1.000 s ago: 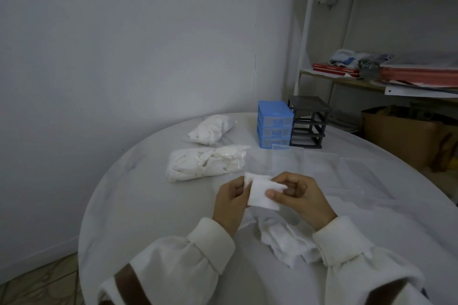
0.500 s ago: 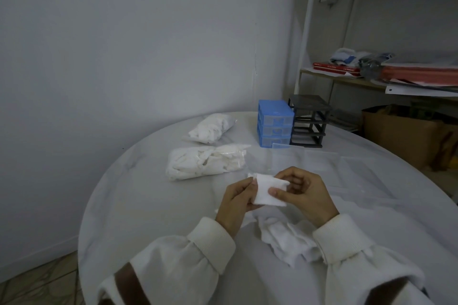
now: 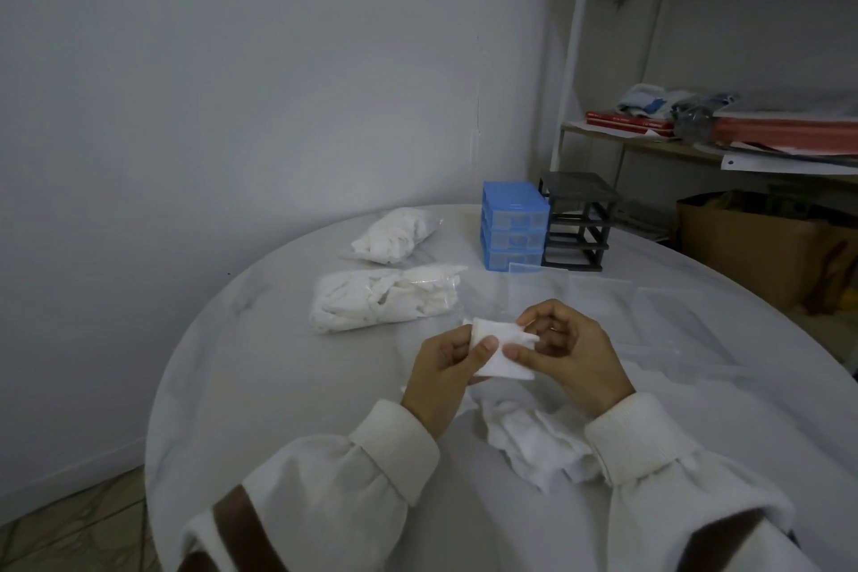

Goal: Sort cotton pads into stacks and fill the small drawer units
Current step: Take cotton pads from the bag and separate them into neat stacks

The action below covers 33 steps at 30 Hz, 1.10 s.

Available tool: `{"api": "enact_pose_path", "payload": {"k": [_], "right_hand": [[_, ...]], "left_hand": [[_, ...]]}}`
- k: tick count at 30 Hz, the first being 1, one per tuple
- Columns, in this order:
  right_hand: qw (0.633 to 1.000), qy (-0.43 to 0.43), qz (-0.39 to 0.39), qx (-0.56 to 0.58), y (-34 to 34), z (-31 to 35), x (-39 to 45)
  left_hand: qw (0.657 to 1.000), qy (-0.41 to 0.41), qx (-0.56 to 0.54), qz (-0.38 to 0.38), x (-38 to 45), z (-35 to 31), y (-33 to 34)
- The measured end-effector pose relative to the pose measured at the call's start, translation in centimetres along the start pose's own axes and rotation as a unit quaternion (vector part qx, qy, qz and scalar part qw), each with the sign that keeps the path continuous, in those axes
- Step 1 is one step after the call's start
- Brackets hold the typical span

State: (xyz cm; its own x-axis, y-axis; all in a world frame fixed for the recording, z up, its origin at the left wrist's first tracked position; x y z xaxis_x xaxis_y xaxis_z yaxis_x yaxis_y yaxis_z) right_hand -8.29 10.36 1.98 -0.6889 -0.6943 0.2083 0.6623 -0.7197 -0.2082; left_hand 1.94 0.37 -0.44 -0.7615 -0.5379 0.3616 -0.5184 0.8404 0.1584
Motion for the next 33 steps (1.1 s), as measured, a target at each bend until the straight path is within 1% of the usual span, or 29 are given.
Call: {"api": "enact_pose_path", "payload": {"k": [2, 4, 6, 8, 10, 12, 14, 17, 20, 21, 22, 25, 27, 29, 30, 33], "right_hand": [[1.000, 0.009, 0.006, 0.002, -0.4, 0.0, 0.2], [1.000, 0.015, 0.020, -0.015, -0.6, -0.1, 0.4], [0.997, 0.031, 0.058, -0.029, -0.3, -0.4, 0.4], [0.990, 0.045, 0.120, -0.054, 0.4, -0.7, 0.1], [0.971, 0.066, 0.202, -0.104, 1.5, -1.2, -0.5], [0.940, 0.084, 0.280, -0.179, 2.4, -2.1, -1.4], [0.909, 0.099, 0.325, -0.243, 2.7, -3.0, -2.1], [0.875, 0.120, 0.388, -0.265, 2.6, -3.2, -3.0], [0.854, 0.089, 0.438, -0.265, 2.5, -2.7, -3.5], [0.859, 0.073, 0.436, -0.259, 2.6, -2.6, -3.3], [0.871, 0.061, 0.418, -0.251, 2.6, -2.7, -2.9], [0.928, 0.046, 0.295, -0.222, 1.8, -3.0, -0.9], [0.955, 0.027, 0.208, -0.210, 1.1, -3.1, 0.2], [0.969, 0.008, 0.145, -0.200, 0.7, -2.8, 0.5], [0.972, 0.000, 0.129, -0.197, 0.6, -2.4, 0.5], [0.973, -0.031, 0.119, -0.196, 1.2, -1.3, -0.1]], "left_hand": [[1.000, 0.011, 0.020, -0.008, 0.3, -0.4, -0.5], [0.998, 0.024, 0.035, -0.039, 0.8, -0.8, -1.6], [0.995, 0.042, 0.055, -0.074, 1.2, -1.1, -2.8], [0.991, 0.054, 0.065, -0.101, 1.3, -1.3, -3.7], [0.988, 0.058, 0.067, -0.123, 1.2, -1.5, -4.2], [0.986, 0.060, 0.068, -0.138, 1.2, -1.5, -4.5], [0.985, 0.063, 0.073, -0.142, 1.3, -1.4, -4.6], [0.985, 0.066, 0.082, -0.138, 1.3, -1.3, -4.7], [0.984, 0.067, 0.090, -0.140, 1.3, -1.3, -4.8], [0.983, 0.068, 0.092, -0.141, 1.2, -1.3, -4.8], [0.983, 0.069, 0.095, -0.141, 1.2, -1.3, -4.8], [0.982, 0.074, 0.110, -0.136, 1.2, -1.2, -4.7], [0.980, 0.077, 0.131, -0.130, 1.2, -0.9, -4.7], [0.979, 0.079, 0.142, -0.125, 1.2, -0.8, -4.6], [0.979, 0.080, 0.141, -0.125, 1.2, -0.7, -4.6], [0.978, 0.083, 0.135, -0.138, 1.3, -0.8, -4.9]]}}
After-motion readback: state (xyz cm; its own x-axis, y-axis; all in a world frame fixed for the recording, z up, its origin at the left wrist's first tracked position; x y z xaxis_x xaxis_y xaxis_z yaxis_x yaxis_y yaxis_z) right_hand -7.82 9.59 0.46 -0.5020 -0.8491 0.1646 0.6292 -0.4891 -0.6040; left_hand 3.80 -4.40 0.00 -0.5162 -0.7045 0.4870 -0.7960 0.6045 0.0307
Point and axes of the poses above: each hand's wrist, its own x-axis towards the middle knuckle, its own y-axis out of the palm, z = x × y, the point moved 7 cm from there along x, towards the middle knuckle, and after that the axes turned 10 degrees about y, right-handed, at the moved point
